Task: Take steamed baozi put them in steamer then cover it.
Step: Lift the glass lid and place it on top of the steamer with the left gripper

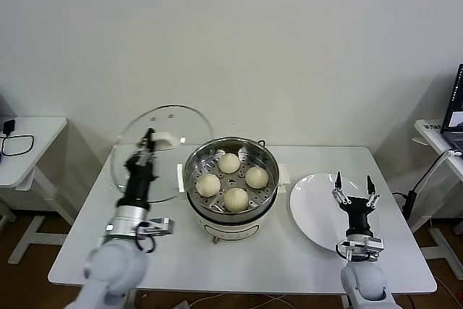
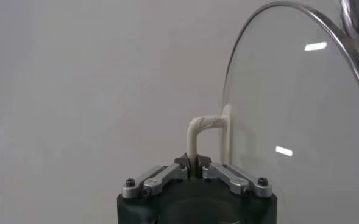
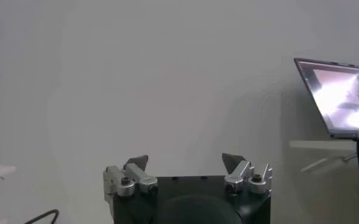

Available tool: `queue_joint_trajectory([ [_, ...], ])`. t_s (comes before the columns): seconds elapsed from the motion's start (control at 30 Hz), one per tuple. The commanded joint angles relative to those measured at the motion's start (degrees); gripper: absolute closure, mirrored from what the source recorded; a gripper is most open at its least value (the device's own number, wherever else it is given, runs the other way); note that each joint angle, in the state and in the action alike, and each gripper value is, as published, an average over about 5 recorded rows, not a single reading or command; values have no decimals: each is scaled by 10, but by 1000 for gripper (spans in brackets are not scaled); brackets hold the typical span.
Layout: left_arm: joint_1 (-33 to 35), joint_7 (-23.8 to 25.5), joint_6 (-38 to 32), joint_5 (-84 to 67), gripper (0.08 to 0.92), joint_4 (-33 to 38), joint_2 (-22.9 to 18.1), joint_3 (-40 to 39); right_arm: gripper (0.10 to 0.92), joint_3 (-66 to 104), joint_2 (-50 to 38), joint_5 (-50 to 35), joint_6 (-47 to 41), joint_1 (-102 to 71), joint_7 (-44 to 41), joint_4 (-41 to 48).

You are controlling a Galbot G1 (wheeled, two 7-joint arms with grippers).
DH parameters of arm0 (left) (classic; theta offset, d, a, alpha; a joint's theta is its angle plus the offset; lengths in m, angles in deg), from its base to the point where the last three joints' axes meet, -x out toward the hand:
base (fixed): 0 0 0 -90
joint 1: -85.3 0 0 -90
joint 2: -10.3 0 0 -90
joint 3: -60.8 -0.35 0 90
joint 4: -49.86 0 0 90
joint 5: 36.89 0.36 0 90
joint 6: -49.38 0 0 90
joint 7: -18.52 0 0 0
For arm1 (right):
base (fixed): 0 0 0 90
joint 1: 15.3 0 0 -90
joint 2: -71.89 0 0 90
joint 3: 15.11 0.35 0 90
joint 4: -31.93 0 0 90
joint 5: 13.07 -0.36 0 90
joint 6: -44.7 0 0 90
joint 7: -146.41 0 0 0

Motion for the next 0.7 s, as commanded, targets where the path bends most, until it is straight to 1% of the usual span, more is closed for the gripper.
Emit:
queue_joint_trajectory([
  [0.03,-112,124,155,77,816,-4,-50,-245,203,7,8,5,0,3,1,9],
  [0.1,-125,152,167,108,816,-26,-62,-260,203,9,11,8,0,4,2,12],
  [0.2,-137,178,175,144,816,-56,-77,-273,203,11,15,12,1,5,2,18],
  [0.43,-160,196,175,198,816,-115,-100,-293,203,12,20,19,2,9,2,27],
  [0.7,-172,212,172,233,816,-160,-118,-284,203,11,21,21,-2,13,2,29],
])
